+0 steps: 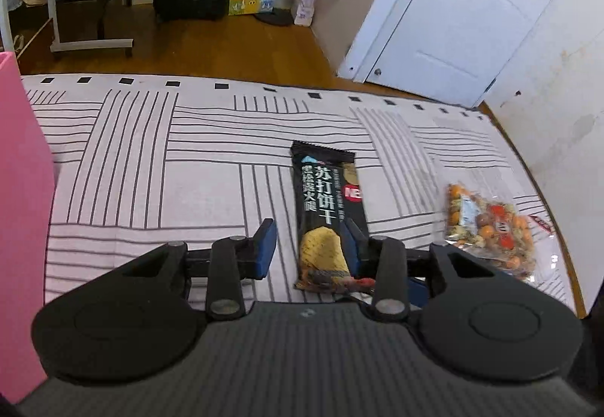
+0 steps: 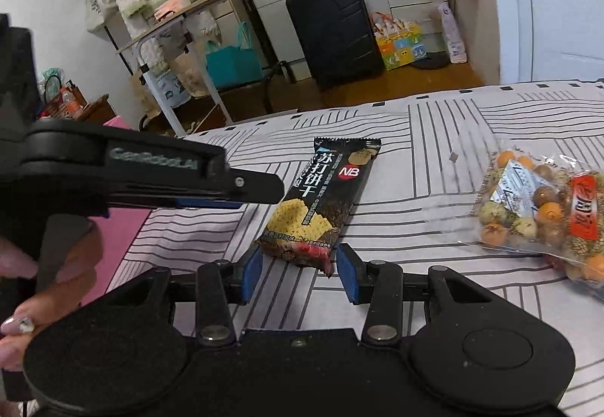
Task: Organize snacks
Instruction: 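Move both open tools to the black NB cracker packet, then close both tools on the black cracker packet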
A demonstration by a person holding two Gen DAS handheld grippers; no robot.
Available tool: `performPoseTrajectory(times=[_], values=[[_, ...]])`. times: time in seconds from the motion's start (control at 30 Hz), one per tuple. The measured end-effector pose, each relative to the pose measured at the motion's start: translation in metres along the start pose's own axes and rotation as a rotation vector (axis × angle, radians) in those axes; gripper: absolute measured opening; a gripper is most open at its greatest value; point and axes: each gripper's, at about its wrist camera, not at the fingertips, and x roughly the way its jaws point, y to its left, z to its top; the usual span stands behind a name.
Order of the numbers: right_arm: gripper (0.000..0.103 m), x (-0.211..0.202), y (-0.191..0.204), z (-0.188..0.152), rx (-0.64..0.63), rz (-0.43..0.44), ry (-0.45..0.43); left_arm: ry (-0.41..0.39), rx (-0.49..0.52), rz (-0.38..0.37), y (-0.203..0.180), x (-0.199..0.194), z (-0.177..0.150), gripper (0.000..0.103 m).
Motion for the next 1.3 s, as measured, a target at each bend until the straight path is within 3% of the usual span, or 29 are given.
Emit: performPoseTrajectory(times=[0.2, 0.37, 0.53, 0.6, 0.73, 0.83, 1.03, 1.13, 1.23, 1.3], values=[[0.053, 0.002, 0.004, -0.003, -0.044, -0.018, -0.004, 0.061, -0.013, -0.085, 0.002, 0.014, 0.002, 0.025], [0.055, -0.001, 0.005, -0.004, -0.059, -0.035, -0.003, 0.14, -0.011, -0.131, -0.005, 0.018, -0.001, 0.024], [0.055, -0.015, 0.016, 0.004, -0.08, 0.0, 0.131, 0.214, 0.025, -0.153, -0.009, 0.007, -0.002, 0.024], [0.055, -0.022, 0.02, 0.002, -0.103, 0.005, 0.161, 0.301, -0.002, -0.153, -0.005, 0.008, -0.004, 0.024], [0.062, -0.021, 0.021, -0.002, -0.119, -0.057, 0.174, 0.373, -0.122, -0.219, 0.006, 0.012, -0.007, 0.024], [0.073, -0.018, 0.016, -0.003, -0.087, -0.069, 0.136, 0.365, -0.128, -0.169, 0.005, 0.014, -0.007, 0.024], [0.081, -0.009, 0.017, -0.007, -0.078, -0.09, 0.075, 0.277, -0.081, -0.11, -0.006, 0.019, -0.01, 0.027], [0.081, -0.005, 0.024, -0.008, -0.085, -0.099, 0.056, 0.267, -0.051, -0.104, -0.012, 0.018, -0.011, 0.027], [0.076, -0.002, 0.036, -0.014, -0.193, -0.154, 0.06, 0.295, -0.07, -0.13, -0.012, 0.021, -0.01, 0.026], [0.071, -0.002, 0.036, -0.012, -0.174, -0.17, 0.059, 0.297, -0.063, -0.127, -0.016, 0.021, -0.011, 0.026]])
